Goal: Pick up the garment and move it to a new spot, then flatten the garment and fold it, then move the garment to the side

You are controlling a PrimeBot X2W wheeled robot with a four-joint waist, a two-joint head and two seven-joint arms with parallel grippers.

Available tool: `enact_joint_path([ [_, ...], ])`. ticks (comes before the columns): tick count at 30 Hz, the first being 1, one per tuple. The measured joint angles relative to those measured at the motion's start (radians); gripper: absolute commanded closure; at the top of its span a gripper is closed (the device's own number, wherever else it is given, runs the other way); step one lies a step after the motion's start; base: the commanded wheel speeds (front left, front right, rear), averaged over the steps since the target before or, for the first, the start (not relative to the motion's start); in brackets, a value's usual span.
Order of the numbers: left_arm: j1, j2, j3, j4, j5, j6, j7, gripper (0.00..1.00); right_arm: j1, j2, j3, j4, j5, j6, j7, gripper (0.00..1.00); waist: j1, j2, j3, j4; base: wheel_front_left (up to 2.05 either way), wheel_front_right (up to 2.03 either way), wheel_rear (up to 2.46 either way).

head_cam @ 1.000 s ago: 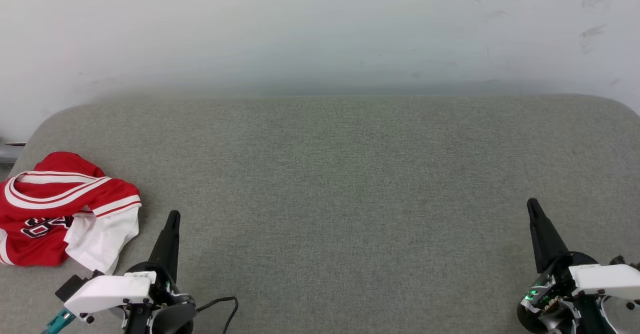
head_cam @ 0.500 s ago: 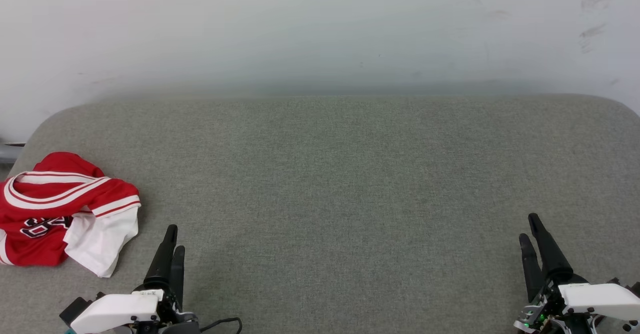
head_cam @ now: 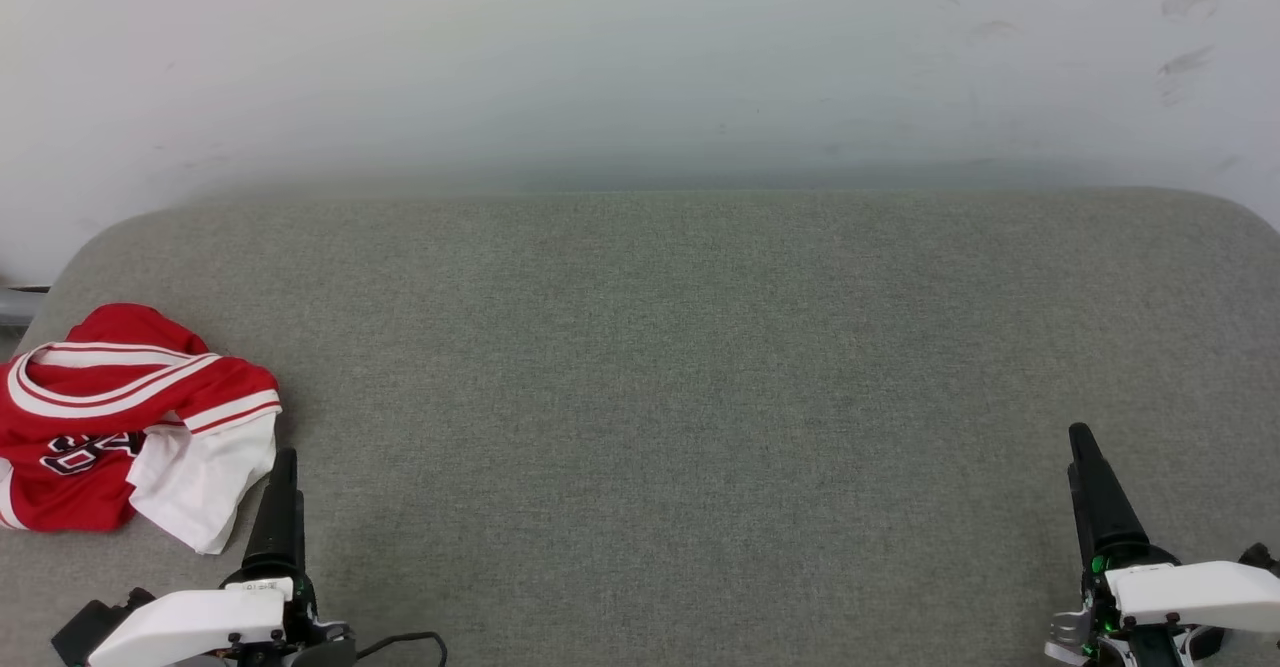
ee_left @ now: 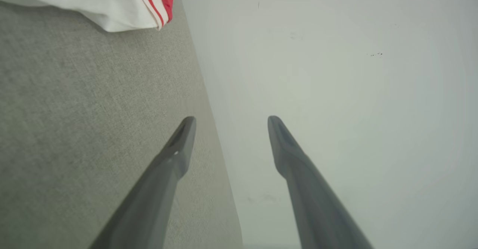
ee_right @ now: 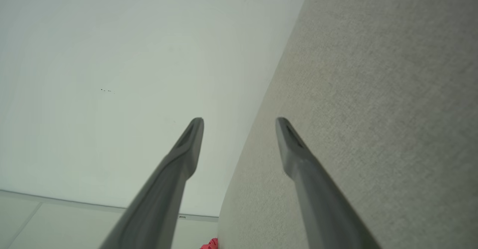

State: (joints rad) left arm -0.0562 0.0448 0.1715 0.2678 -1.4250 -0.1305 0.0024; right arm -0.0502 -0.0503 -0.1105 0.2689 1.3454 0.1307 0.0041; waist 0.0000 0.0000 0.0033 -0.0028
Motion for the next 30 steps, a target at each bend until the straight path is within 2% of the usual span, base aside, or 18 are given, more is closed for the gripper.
enact_joint_path([
  [13, 0.0, 0.0, 0.075, -0.062, 0.157, 0.0, -0.05, 0.0, -0.001, 0.001, -0.006, -0.087, -0.305, 0.0, -0.049, 0.0, 0.0, 0.0, 0.003, 0.0, 0.0, 0.0, 0.0],
  [25, 0.013, 0.001, 0.058, -0.174, 0.332, 0.0, -0.089, 0.0, -0.001, 0.001, 0.037, -0.173, -0.642, 0.0, -0.09, 0.0, 0.0, 0.0, 0.007, 0.0, 0.0, 0.0, 0.0],
  [30, 0.029, 0.001, 0.03, -0.224, 0.444, 0.0, -0.104, 0.0, 0.0, 0.001, 0.045, -0.204, -0.735, 0.0, -0.105, 0.0, -0.0001, 0.0, 0.009, 0.0, 0.0, 0.0, 0.0],
])
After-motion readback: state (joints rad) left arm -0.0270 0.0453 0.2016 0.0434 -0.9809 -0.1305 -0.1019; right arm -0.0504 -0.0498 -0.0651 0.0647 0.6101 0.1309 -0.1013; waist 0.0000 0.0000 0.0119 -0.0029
